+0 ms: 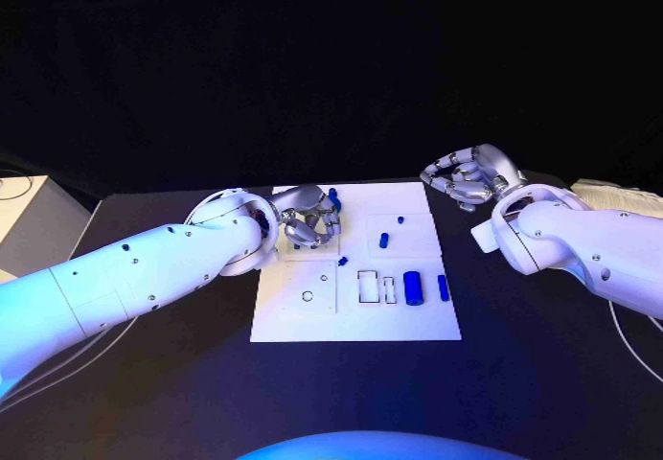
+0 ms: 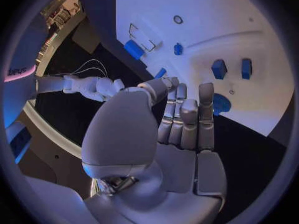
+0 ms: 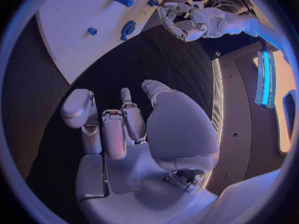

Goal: Assemble the parts on the task board

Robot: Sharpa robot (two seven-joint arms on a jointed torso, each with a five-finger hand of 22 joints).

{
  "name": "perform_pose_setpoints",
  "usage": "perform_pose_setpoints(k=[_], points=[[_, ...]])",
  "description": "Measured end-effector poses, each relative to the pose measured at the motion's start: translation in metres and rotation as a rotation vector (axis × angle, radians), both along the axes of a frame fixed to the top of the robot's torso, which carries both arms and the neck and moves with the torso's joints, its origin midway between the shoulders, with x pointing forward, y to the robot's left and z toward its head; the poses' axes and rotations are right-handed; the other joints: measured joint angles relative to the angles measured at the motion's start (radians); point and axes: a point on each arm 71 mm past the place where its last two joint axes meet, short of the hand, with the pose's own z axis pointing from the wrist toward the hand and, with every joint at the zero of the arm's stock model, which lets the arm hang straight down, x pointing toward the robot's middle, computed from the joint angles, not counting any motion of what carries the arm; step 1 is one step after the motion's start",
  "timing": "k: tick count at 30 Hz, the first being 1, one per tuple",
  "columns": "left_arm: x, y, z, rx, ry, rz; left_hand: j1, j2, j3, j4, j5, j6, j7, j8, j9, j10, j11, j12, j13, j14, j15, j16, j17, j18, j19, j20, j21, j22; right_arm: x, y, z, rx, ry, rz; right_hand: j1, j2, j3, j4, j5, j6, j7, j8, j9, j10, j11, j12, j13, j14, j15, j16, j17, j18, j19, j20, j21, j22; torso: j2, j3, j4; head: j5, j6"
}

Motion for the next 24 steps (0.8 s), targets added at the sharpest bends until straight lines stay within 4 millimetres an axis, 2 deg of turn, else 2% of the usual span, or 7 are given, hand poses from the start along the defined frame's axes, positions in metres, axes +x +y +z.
perform_pose_setpoints(k=[6, 9, 17, 24], points=[[-0.014, -0.008, -0.013, 0.036, -0.03, -0.074, -0.008, -0.008, -0.021, 0.007, -0.009, 0.0, 0.0, -0.01, 0.009, -0.055, 0.012, -0.021, -0.007, -0.09, 0.011, -0.037, -0.117, 0.0, -0.027, 0.009, -0.027, -0.012, -0.001, 0.0, -0.001, -0.004, -0.001, 0.004, 0.0, 0.0, 0.0, 0.0, 0.0, 0.0, 0.0, 0.0, 0.0, 0.0, 0.0, 0.0, 0.0, 0.0, 0.0, 0.0, 0.0, 0.0, 0.0, 0.0, -0.004, 0.0, 0.0, -0.0006, 0.0003, -0.002, 0.0], [-0.018, -0.011, -0.019, 0.06, -0.047, -0.103, -0.008, -0.008, -0.023, 0.005, -0.009, -0.007, -0.007, -0.022, 0.009, -0.055, 0.012, -0.021, -0.01, -0.1, 0.011, -0.037, -0.13, 0.0, -0.027, 0.009, -0.027, -0.012, -0.002, 0.001, -0.001, -0.006, -0.001, 0.007, 0.0, 0.0, 0.0, 0.0, 0.0, 0.0, 0.0, 0.0, 0.0, 0.0, 0.0, 0.0, 0.0, 0.0, 0.0, 0.0, 0.0, 0.0, 0.0, 0.0, -0.004, 0.0, 0.0, -0.0008, 0.0006, -0.002, 0.0], [-0.026, -0.021, -0.032, 0.121, -0.093, -0.167, -0.002, -0.002, -0.021, 0.002, -0.009, -0.003, -0.003, -0.027, 0.004, -0.071, 0.011, -0.037, -0.019, -0.126, 0.011, -0.049, -0.167, 0.0, -0.034, 0.009, -0.027, -0.011, -0.003, 0.002, -0.002, -0.009, -0.001, 0.012, 0.0, 0.0, 0.0, 0.0, 0.0, 0.0, 0.0, 0.0, 0.0, 0.0, 0.0, 0.0, 0.0, 0.0, 0.0, 0.0, 0.0, 0.0, 0.0, 0.0, -0.004, 0.0, 0.0, -0.0014, 0.0003, -0.005, 0.001], [-0.026, -0.028, -0.035, 0.155, -0.123, -0.191, -0.002, -0.002, -0.021, 0.002, -0.012, -0.003, -0.003, -0.04, -0.004, -0.078, 0.018, -0.045, -0.025, -0.128, 0.011, -0.05, -0.175, 0.0, -0.037, 0.012, -0.027, -0.01, -0.003, 0.002, -0.003, -0.011, -0.001, 0.013, 0.005, -0.005, 0.003, -0.003, 0.0, 0.0, 0.0, 0.0, 0.0, 0.0, 0.0, 0.0, 0.0, 0.0, 0.0, 0.0, 0.0, 0.0, 0.0, 0.0, -0.004, 0.0, 0.0, -0.0017, 0.0003, -0.007, -0.001]])
